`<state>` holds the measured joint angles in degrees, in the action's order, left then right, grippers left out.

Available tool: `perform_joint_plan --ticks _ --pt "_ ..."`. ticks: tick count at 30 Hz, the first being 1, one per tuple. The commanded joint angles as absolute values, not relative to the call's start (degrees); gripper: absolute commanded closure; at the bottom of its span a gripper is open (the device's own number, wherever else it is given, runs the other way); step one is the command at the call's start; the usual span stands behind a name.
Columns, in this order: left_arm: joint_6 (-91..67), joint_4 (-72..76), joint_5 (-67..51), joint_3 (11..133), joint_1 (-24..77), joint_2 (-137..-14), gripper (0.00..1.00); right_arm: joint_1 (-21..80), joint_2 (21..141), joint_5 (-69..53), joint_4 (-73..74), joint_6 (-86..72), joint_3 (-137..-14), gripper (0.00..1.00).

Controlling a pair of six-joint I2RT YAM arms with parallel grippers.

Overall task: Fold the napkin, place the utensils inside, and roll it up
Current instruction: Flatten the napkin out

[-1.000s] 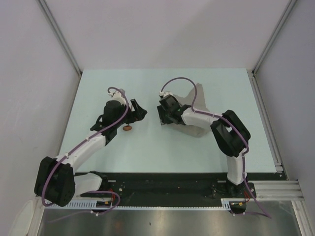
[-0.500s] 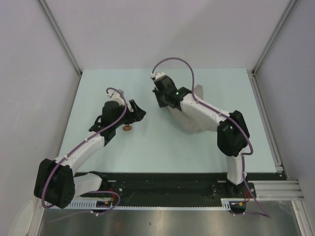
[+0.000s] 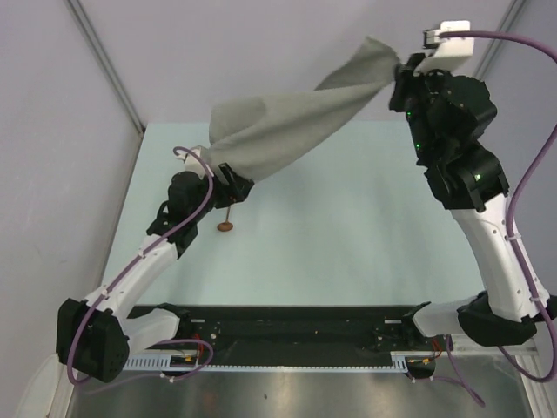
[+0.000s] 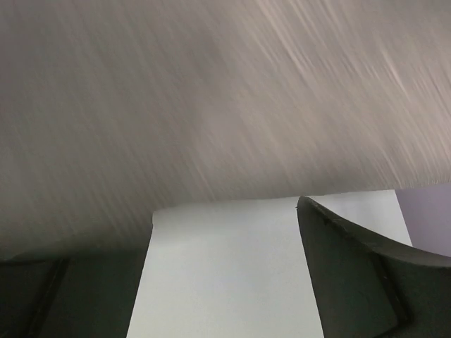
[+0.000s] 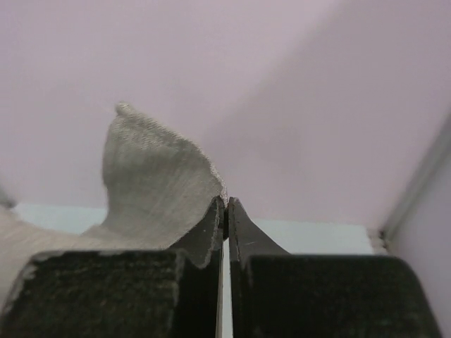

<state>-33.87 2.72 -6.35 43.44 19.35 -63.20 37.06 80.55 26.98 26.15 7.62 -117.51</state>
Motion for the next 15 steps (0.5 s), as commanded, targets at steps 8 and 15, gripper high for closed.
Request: perform_joint_plan --ticks 8,15 --pt "-31.29 4.39 -1.33 41.05 18.63 -61.78 0.16 9.85 74.27 17.75 24.79 -7.38 -72.62 1.0" --pt "-29.71 3.52 3.59 40.6 19.51 -66.35 0.17 5.28 75.23 21.26 26.36 -14.23 -62.58 1.0"
